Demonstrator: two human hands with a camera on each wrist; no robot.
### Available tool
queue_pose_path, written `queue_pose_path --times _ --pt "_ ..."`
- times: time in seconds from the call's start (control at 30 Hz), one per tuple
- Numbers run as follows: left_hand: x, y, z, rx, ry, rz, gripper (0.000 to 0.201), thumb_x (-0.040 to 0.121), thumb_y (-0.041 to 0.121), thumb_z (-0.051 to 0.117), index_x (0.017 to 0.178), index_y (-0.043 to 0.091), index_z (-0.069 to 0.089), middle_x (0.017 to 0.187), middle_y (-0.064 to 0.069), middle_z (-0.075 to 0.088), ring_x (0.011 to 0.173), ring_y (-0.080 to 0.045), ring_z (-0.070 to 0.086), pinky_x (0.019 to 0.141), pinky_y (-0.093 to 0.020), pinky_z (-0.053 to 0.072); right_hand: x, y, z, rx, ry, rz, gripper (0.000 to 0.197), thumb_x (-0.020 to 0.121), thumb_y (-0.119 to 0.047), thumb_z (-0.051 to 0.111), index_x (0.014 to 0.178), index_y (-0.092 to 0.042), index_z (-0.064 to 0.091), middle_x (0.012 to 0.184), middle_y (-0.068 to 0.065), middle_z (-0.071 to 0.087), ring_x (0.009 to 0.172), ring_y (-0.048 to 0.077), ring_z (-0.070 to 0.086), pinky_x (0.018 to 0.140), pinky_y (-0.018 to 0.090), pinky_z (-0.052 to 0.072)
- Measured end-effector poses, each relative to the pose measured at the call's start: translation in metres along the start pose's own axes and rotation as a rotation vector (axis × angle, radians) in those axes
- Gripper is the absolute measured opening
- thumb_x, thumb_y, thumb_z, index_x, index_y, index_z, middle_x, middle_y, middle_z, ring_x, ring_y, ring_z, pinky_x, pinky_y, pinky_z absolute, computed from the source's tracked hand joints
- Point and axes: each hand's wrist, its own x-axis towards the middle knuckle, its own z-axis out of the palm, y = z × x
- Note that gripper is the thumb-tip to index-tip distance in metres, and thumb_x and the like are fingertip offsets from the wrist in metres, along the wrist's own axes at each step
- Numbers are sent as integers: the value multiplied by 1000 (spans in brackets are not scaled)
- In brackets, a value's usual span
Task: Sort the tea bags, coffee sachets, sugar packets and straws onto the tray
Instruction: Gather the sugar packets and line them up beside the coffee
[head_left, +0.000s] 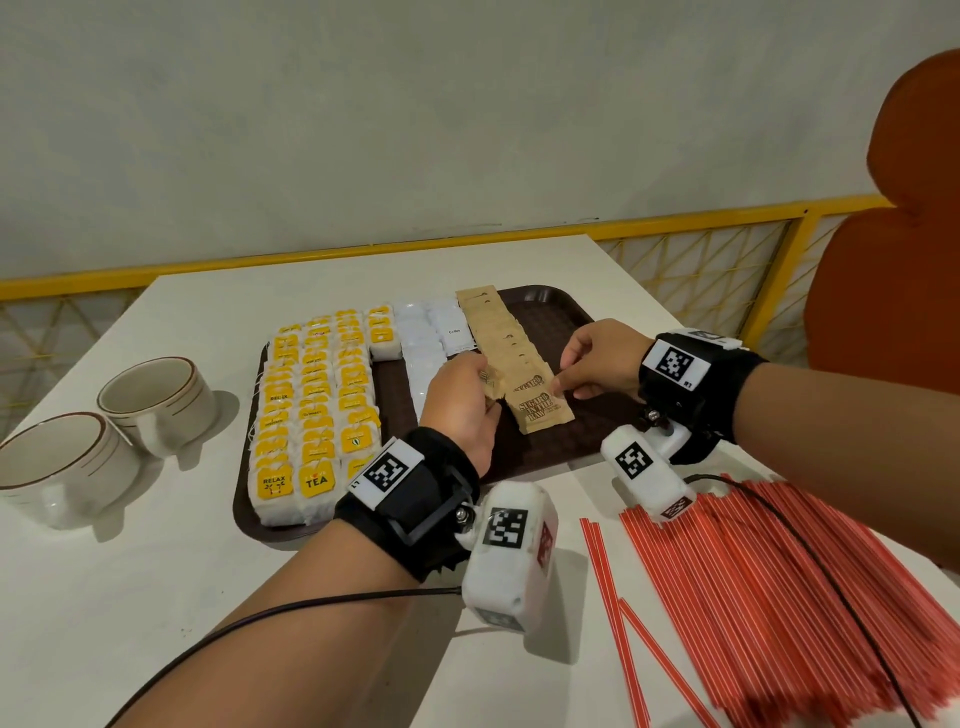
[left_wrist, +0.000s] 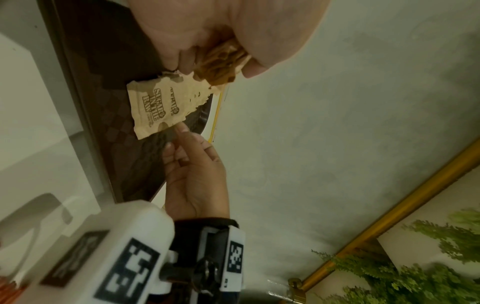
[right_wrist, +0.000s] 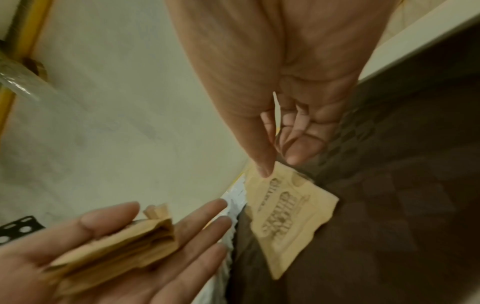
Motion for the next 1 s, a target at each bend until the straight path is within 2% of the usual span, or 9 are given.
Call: queue_pose_path --times 0.07,0.13,0.23,0.3,0.4,0.47,0.63,0.83,1.0 --pt "-2 1 -1 1 -40 37 17 99 13 38 97 13 55 107 -9 67 94 -17 64 81 -24 44 -7 -6 1 56 2 -40 16 80 -7 74 76 -8 58 79 13 65 69 19 62 68 28 56" --pt "-4 0 -1 45 -102 92 22 101 16 38 92 11 57 101 -8 67 89 -16 64 77 -24 47 -22 -16 6 251 -135 -53 13 90 -17 64 89 -5 60 89 14 64 72 17 61 65 24 55" --pt "-5 0 -1 143 -208 121 32 103 26 34 119 10 57 114 -12 66 103 -20 64 83 -28 51 -43 -24 12 437 -432 -60 26 97 -28 50 106 -8 63 98 9 68 80 16 64 76 29 57" --pt "-3 1 -3 244 -270 134 36 103 30 32 124 13 56 121 -15 63 107 -25 61 88 -33 48 -49 -23 15 478 -492 -93 29 97 -25 49 115 -6 62 100 9 68 83 16 65 83 31 55" --pt "0 3 -7 414 -359 169 31 104 34 27 121 26 52 125 -8 58 109 -22 57 92 -35 47 -52 -21 17 498 -481 -120 25 95 -14 52 116 -4 60 98 10 68 81 16 65 72 22 57" --pt "0 7 -9 505 -388 151 29 103 35 30 120 26 51 119 -5 61 107 -20 60 95 -36 48 -53 -20 15 496 -448 -106 18 94 -12 53 109 -7 61 94 11 69 79 17 68 64 20 55" --pt "2 24 -15 622 -362 100 10 97 10 51 97 8 60 81 -11 67 56 -9 63 67 -28 56 -53 -9 5 457 -289 -17 23 95 -11 55 116 -6 59 91 9 71 75 13 69 60 17 53" --pt "15 29 -7 856 -314 124 7 91 2 59 85 5 62 70 -11 64 48 -7 62 52 -21 55 -50 9 11 385 -222 -12 21 95 -8 55 115 -5 62 95 8 70 77 10 65 59 14 51" --pt "28 23 -2 937 -268 104 6 89 4 62 83 7 64 74 -9 65 57 -10 64 54 -21 57 -46 16 11 267 -175 -3 18 91 -6 61 108 -8 65 105 12 70 84 15 67 64 18 55"
